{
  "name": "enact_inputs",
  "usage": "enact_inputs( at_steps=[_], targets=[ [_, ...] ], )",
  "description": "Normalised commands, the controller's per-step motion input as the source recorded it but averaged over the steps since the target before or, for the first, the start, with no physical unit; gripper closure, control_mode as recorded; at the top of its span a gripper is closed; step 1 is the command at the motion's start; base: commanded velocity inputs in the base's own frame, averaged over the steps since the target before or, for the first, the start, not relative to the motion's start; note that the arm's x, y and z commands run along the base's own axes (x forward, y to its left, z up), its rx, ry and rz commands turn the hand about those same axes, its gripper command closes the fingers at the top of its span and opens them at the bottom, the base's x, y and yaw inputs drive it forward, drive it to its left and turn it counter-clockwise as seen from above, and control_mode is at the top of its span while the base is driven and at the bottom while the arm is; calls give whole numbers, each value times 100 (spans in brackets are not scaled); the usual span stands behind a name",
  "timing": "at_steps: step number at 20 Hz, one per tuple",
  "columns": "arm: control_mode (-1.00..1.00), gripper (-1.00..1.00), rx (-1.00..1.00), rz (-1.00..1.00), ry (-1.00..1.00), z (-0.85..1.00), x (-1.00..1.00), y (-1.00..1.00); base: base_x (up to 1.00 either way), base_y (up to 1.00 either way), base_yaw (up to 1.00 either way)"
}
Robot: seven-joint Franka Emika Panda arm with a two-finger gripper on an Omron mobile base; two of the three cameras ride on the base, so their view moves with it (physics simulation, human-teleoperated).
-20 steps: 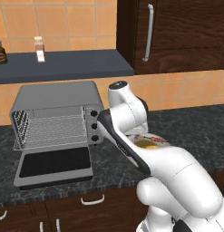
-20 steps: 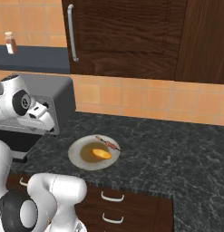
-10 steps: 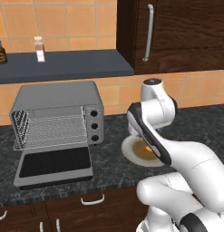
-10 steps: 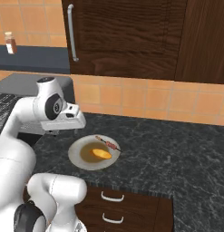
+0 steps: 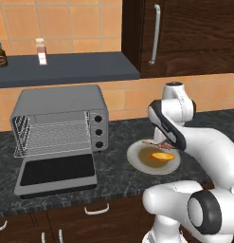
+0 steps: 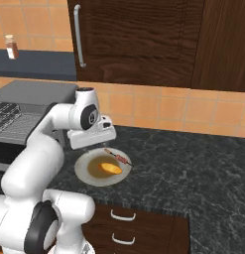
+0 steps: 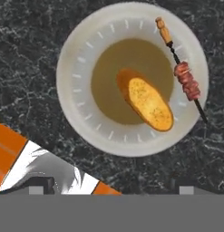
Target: Pick up the kebab skewer and baguette bread, and place them inside the toaster oven. Close the toaster oven door and start by setting the timer.
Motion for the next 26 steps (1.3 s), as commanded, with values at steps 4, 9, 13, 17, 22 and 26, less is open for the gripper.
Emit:
enact_inputs(
  at_steps=[4,9,13,17,22,26],
  targets=[
    [-100,-100,8,36,27,-42,42,-42,0,0,0],
    [-100,-100,5,29,20,-69,65,-16,0,0,0],
    [-100,-100,2,4,3,-68,42,0,0,0,0],
    [-100,-100,0,0,-23,-36,17,0,0,0,0],
    [-100,-100,0,0,-31,-45,-8,0,0,0,0],
    [-100,-100,-1,-3,-15,-21,-48,3,0,0,0]
  ],
)
